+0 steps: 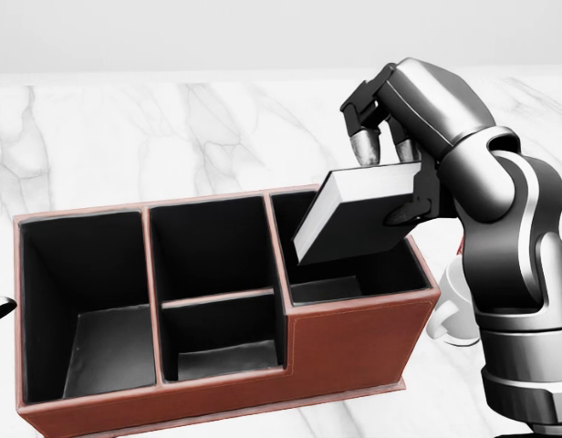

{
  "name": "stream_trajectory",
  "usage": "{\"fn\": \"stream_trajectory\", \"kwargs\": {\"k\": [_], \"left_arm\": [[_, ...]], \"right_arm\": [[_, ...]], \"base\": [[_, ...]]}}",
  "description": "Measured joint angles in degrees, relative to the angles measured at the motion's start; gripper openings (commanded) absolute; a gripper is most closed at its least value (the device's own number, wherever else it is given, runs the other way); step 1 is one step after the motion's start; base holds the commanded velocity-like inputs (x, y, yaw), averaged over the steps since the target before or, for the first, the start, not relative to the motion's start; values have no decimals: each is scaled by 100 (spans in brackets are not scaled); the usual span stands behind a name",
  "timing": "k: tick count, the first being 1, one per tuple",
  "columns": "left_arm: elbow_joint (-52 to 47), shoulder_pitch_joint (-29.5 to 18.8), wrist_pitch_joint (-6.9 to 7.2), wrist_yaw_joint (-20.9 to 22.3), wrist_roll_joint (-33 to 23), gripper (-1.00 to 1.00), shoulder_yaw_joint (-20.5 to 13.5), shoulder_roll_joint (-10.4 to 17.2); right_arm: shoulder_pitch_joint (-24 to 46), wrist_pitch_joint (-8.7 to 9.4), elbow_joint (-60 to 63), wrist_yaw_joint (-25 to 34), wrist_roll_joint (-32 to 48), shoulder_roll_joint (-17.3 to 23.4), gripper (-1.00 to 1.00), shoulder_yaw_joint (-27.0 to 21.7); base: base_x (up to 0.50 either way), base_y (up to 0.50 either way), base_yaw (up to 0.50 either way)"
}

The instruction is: Pick up the book and place it in the right compartment of the caddy.

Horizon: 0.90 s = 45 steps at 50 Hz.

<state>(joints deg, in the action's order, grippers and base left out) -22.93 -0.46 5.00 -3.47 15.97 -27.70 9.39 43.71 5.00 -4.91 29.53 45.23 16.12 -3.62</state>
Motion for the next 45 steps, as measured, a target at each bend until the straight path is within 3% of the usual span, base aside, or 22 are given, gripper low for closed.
{"fn": "stream_trajectory", "kwargs": {"k": [45], "left_arm": [[37,3,0,-6,12,100,-4,11]], "right_arm": [[-115,0,-417,39,434,-261,-100,41]], "base": [[0,0,0]]}}
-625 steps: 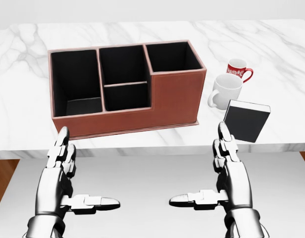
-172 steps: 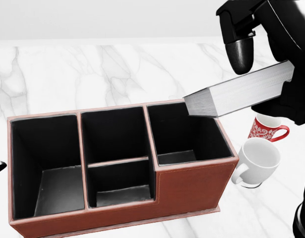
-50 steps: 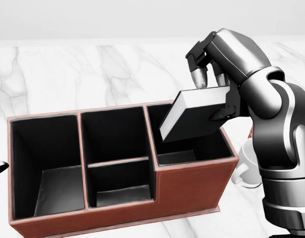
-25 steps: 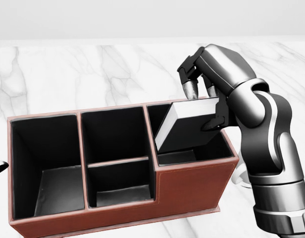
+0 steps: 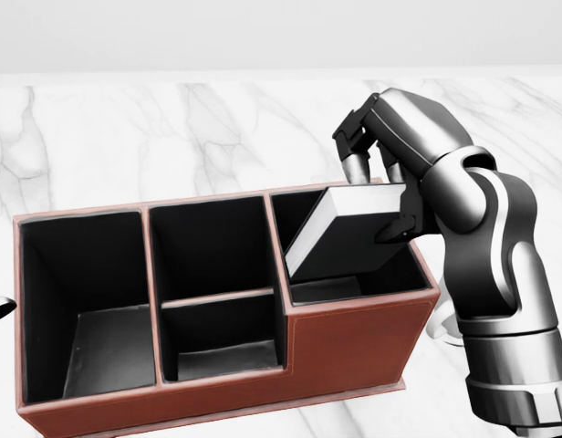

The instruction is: Pick up the book and place it in the right compartment of the caddy.

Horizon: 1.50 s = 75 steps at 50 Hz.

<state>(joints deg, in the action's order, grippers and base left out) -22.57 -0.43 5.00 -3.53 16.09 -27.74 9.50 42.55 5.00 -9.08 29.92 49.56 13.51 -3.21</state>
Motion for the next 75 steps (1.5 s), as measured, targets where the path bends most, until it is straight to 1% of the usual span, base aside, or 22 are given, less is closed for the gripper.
{"fn": "stream_trajectory", "kwargs": {"k": [24,25,26,27,43,56,62,75], "left_arm": [[-5,-4,0,1,-21,100,20,-8],[-4,-4,0,2,-22,100,20,-9],[-4,-3,0,2,-22,100,19,-9],[-4,-3,0,3,-22,100,19,-9],[-21,-3,0,-2,-24,100,20,-11],[4,-9,0,0,-28,100,25,-11],[15,-7,0,1,-27,100,27,-10],[17,-1,0,5,-33,100,30,-16]], "right_arm": [[13,0,88,-57,-72,104,-100,38],[12,0,80,-65,-75,104,-77,40],[14,0,75,-73,-78,105,16,36],[14,0,68,-89,-79,104,100,34],[24,0,-57,-268,-97,91,100,16],[35,0,191,-199,-88,86,100,-4],[18,0,561,-60,-43,69,100,-5],[-128,0,1755,439,160,-22,100,-11]], "base": [[0,0,0],[0,0,0],[0,0,0],[0,0,0],[0,0,0],[0,0,0],[0,0,0],[0,0,0]]}}
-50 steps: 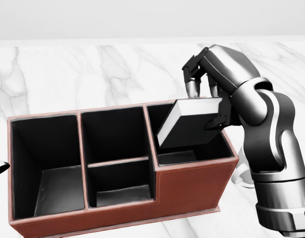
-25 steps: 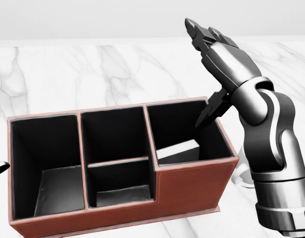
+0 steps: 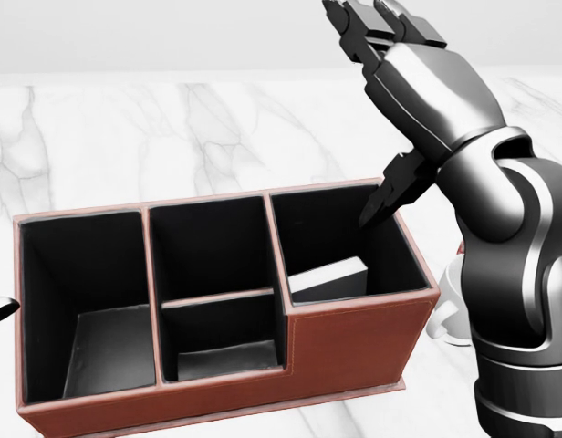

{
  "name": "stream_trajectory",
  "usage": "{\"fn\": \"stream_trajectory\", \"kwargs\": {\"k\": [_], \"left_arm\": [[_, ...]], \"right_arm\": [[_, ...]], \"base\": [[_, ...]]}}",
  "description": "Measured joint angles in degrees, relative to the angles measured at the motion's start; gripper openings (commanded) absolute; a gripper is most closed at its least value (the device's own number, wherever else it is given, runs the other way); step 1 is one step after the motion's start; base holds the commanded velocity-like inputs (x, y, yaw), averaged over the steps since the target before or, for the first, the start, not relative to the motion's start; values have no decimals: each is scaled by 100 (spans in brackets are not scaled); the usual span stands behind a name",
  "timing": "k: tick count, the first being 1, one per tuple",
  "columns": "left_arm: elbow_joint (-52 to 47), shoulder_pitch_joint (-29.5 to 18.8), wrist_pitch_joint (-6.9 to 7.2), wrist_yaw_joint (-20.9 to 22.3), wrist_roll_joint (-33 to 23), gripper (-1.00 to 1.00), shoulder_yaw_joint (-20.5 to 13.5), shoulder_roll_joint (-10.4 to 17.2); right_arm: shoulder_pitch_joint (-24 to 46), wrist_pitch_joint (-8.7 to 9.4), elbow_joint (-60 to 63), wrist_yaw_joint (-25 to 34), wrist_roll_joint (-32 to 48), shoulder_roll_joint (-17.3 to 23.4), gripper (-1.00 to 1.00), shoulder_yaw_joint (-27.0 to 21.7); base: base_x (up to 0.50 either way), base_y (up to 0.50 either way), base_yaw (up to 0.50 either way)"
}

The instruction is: Pick up the book and place it in the right compartment of the caddy.

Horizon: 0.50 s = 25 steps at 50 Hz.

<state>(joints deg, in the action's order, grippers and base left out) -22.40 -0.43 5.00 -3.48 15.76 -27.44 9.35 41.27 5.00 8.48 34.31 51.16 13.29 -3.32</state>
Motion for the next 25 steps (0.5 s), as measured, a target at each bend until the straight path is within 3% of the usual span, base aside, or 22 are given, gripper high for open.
{"fn": "stream_trajectory", "kwargs": {"k": [25], "left_arm": [[28,-1,0,0,-15,100,12,-1]], "right_arm": [[-132,0,552,-48,-202,-52,100,-16]], "base": [[0,0,0]]}}
